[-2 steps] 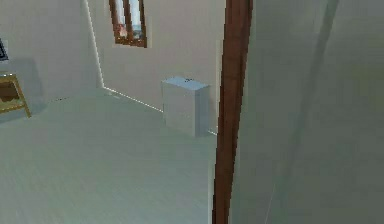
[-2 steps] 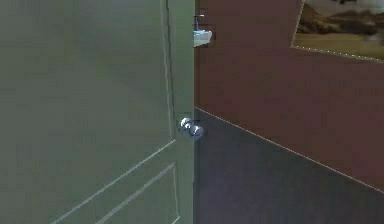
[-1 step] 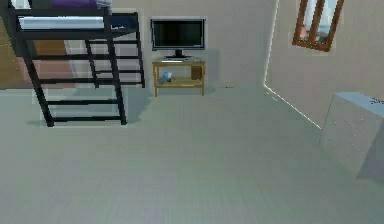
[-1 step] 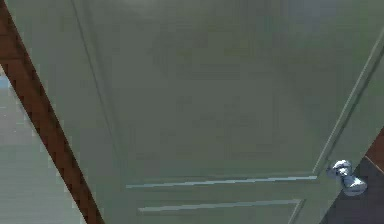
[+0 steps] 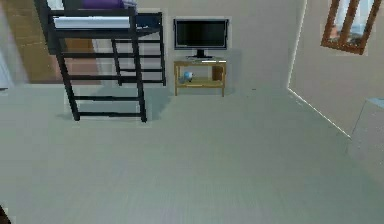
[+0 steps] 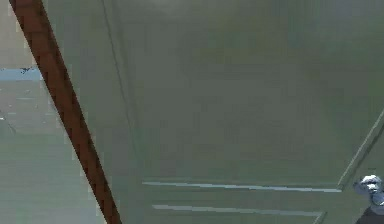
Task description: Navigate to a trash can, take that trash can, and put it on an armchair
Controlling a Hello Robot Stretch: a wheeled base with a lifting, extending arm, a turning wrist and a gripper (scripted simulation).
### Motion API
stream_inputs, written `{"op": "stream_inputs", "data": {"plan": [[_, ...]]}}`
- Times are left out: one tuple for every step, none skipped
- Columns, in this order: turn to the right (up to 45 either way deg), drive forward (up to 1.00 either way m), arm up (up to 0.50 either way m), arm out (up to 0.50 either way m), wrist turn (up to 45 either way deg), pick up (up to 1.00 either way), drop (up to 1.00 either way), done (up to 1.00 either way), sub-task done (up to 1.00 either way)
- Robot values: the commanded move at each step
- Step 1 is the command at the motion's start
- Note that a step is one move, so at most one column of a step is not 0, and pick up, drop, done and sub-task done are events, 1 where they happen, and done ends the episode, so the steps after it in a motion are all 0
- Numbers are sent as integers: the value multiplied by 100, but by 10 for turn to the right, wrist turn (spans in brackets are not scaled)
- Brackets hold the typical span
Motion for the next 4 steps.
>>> {"op": "stream_inputs", "data": {"plan": [[0, 50, 0, 0, 0, 0, 0, 0, 0], [-420, 0, 0, 0, 0, 0, 0, 0, 0], [0, 30, 0, 0, 0, 0, 0, 0, 0], [-120, 0, 0, 0, 0, 0, 0, 0, 0]]}}
